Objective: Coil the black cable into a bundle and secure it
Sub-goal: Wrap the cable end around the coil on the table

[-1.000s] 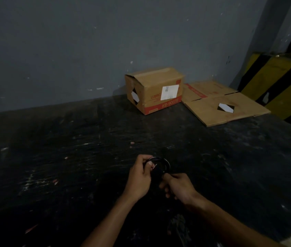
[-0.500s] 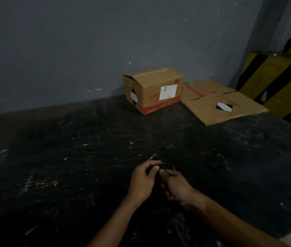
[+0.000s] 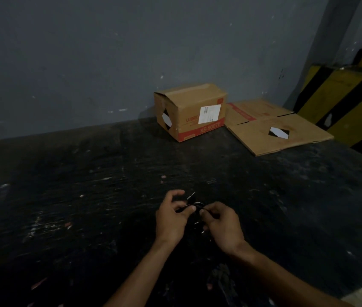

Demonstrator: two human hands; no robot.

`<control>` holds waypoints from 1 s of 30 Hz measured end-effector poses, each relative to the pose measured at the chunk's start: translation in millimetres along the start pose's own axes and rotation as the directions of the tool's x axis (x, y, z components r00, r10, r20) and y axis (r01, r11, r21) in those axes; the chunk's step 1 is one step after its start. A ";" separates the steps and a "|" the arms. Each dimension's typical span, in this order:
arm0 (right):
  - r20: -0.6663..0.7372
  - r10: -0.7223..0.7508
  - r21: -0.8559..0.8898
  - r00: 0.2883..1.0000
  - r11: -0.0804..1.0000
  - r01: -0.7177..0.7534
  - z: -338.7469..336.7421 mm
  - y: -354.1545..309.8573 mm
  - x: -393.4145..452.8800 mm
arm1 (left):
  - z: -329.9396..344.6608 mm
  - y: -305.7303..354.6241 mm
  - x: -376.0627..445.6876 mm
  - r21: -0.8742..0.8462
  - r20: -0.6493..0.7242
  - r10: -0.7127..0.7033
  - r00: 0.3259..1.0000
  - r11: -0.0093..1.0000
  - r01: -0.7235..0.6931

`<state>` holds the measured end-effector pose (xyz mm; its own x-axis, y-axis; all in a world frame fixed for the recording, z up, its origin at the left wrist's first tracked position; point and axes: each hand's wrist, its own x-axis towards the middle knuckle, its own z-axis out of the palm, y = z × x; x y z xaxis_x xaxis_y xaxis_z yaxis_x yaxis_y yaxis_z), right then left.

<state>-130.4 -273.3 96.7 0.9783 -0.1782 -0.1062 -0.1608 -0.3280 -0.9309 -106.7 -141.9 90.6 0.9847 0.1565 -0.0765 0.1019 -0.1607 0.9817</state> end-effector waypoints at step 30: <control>0.429 -0.333 -0.511 0.840 0.677 0.530 -20.0 19.7 19.7 | -10.9 -12.5 1.4 0.329 0.329 -0.127 0.936 0.944 0.013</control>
<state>-116.8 -301.8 83.3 0.9311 0.3580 0.0705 0.3425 -0.7907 -0.5075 -108.1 -129.1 80.2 0.9550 -0.1538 -0.2536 0.1550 -0.4703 0.8688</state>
